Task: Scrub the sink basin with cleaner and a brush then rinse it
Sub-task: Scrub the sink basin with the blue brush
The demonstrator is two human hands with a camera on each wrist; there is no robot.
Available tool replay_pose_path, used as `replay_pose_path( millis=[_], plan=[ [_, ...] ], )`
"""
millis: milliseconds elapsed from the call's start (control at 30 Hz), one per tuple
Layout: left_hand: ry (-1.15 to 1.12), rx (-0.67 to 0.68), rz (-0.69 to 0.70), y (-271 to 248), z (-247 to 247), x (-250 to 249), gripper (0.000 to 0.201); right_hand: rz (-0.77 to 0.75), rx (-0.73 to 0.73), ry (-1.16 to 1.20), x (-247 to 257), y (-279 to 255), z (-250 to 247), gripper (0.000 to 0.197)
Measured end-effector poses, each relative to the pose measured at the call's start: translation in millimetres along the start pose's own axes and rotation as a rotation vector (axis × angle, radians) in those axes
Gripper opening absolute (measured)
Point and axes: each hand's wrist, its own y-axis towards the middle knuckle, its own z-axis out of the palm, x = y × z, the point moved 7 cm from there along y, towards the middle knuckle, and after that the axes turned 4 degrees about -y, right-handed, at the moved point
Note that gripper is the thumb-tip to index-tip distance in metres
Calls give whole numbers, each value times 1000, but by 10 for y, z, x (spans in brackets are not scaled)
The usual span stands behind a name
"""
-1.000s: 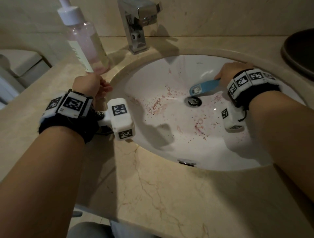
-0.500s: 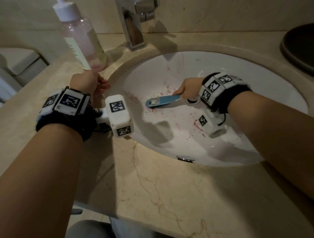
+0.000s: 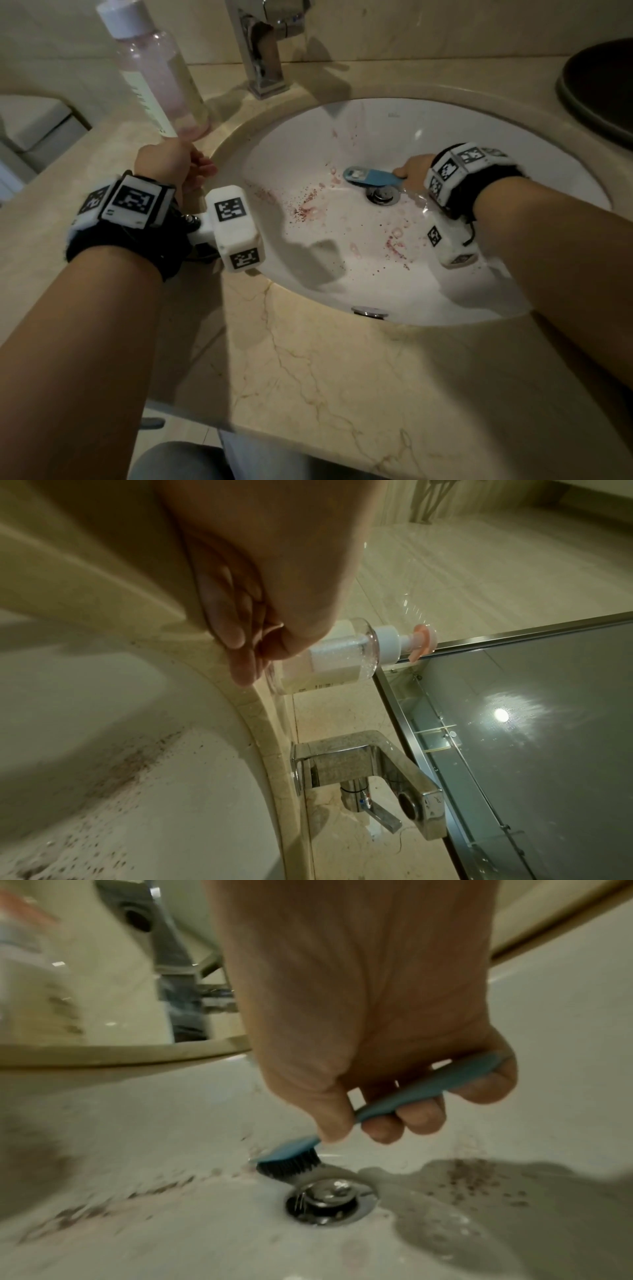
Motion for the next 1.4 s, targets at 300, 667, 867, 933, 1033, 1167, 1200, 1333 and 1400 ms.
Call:
replay_pose_path(
  millis=[300,667,867,933,1033,1167,1200,1333,1400],
  plan=[
    [-12,6,29,42,-17,12,28,-214,-48,72,635,-5,-13,45],
    [-45,-6,32,37,-33,27,28,-37,-180,248,62,-96,-254,42],
    [-21,1,36,39,-30,16,28,-129,-45,160,513,-11,-4,47],
    [-18,5,34,28,-35,17,28,-206,-46,208,690,-12,8,47],
    [-13,22,43,6,-29,4,28,-306,-28,296,817,-18,-9,45],
    [-46,63,33,3,-16,23,28,-324,17,294,742,1,-72,44],
    [-50,69,27,0,-11,27,28,-286,-20,294,684,13,-113,43],
    [-13,38,37,18,-33,4,27,-170,-106,215,554,60,-132,47],
    [-20,35,43,40,-34,-7,27,-155,-104,193,539,68,-102,53]
  ],
)
